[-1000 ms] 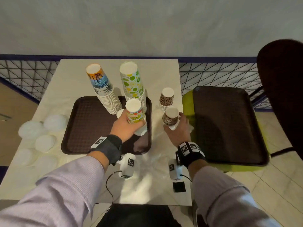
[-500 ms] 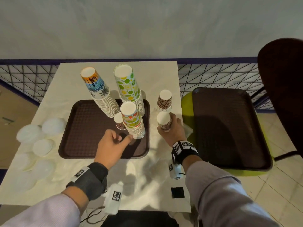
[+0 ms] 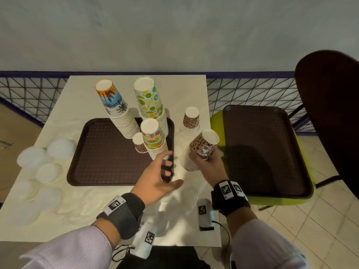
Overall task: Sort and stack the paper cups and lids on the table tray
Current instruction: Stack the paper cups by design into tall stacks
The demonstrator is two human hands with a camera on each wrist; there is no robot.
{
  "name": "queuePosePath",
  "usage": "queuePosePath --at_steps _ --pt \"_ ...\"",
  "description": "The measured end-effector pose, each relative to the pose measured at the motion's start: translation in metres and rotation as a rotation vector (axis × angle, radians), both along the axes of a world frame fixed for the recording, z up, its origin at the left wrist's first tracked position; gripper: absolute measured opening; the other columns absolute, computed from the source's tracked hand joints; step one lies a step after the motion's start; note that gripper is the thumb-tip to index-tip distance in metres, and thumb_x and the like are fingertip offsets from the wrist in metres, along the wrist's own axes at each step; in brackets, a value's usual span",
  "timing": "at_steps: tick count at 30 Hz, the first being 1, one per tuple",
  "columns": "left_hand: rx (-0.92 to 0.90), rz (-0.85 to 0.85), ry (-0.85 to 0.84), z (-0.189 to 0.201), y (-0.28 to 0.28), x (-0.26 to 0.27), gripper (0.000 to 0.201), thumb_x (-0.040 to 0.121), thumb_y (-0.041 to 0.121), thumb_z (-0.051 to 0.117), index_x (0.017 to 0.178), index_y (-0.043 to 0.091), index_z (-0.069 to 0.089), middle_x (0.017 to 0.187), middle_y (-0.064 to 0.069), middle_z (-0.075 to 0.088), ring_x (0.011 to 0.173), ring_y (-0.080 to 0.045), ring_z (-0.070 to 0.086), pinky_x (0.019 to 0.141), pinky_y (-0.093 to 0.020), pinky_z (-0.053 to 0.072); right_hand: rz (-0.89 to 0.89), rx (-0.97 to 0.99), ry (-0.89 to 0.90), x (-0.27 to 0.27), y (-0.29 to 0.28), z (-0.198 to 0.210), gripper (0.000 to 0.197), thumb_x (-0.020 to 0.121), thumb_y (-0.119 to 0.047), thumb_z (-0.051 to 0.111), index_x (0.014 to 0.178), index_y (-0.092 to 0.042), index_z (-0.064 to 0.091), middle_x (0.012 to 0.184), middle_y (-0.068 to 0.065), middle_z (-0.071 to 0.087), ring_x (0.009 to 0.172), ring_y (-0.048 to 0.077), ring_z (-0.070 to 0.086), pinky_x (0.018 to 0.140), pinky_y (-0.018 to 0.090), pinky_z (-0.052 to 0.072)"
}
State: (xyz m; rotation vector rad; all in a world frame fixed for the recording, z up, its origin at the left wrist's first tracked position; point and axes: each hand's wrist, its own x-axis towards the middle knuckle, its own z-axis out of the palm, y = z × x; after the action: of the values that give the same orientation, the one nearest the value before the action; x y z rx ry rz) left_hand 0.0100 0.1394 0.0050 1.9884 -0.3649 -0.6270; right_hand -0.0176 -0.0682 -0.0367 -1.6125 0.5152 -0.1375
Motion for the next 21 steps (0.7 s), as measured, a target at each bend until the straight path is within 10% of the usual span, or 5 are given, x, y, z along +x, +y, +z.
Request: queuePosePath --at_steps 4,8,11,15,21 --pt "-0.162 -0.032 0.056 0.008 -0.010 0.004 0.107 0.069 0.023 0.098 0.152 0.045 0.035 0.137 0.010 0.057 0.115 -0.015 0.067 0.088 -0.023 0.057 0.219 0.020 -0.020 -0.015 0.009 0.026 0.053 0.085 -0.030 0.081 0.131 -0.031 0.054 0.117 -0.012 0.070 0.104 -0.002 0.066 0.086 0.017 0.054" --pt "-0.187 -0.023 0.025 0.011 -0.012 0.007 0.097 0.070 0.028 0.093 0.150 0.045 0.040 0.138 0.010 0.065 0.126 -0.014 0.065 0.108 -0.049 0.052 0.327 -0.186 0.011 -0.017 0.021 0.040 0.073 0.074 -0.068 0.070 0.134 -0.031 0.053 0.120 -0.005 0.060 0.107 0.008 0.062 0.090 0.029 0.054" --pt "-0.202 0.029 0.045 0.012 -0.010 0.007 0.093 0.070 0.035 0.090 0.149 0.042 0.042 0.134 0.013 0.068 0.125 -0.012 0.065 0.106 -0.048 0.053 0.385 -0.228 0.060 -0.019 0.025 0.053 0.076 0.076 -0.079 0.055 0.138 -0.036 0.048 0.118 -0.004 0.051 0.104 0.010 0.059 0.094 0.033 0.054" --pt "-0.190 0.086 0.020 0.022 -0.006 0.008 0.078 0.068 0.057 0.081 0.138 0.044 0.048 0.122 0.028 0.070 0.115 0.004 0.066 0.097 -0.025 0.053 0.406 -0.044 0.049 -0.020 0.029 0.062 0.062 0.083 -0.079 0.052 0.138 -0.049 0.050 0.124 -0.005 0.052 0.113 0.008 0.060 0.098 0.033 0.053" --pt "-0.177 0.119 0.038 0.017 0.016 0.011 0.075 0.070 0.049 0.086 0.136 0.033 0.053 0.123 0.012 0.072 0.116 -0.008 0.068 0.103 -0.041 0.054 0.221 -0.105 0.097 0.002 0.005 0.063 0.027 0.099 -0.043 0.059 0.119 -0.026 0.067 0.104 -0.002 0.069 0.085 0.017 0.072 0.077 0.046 0.063"
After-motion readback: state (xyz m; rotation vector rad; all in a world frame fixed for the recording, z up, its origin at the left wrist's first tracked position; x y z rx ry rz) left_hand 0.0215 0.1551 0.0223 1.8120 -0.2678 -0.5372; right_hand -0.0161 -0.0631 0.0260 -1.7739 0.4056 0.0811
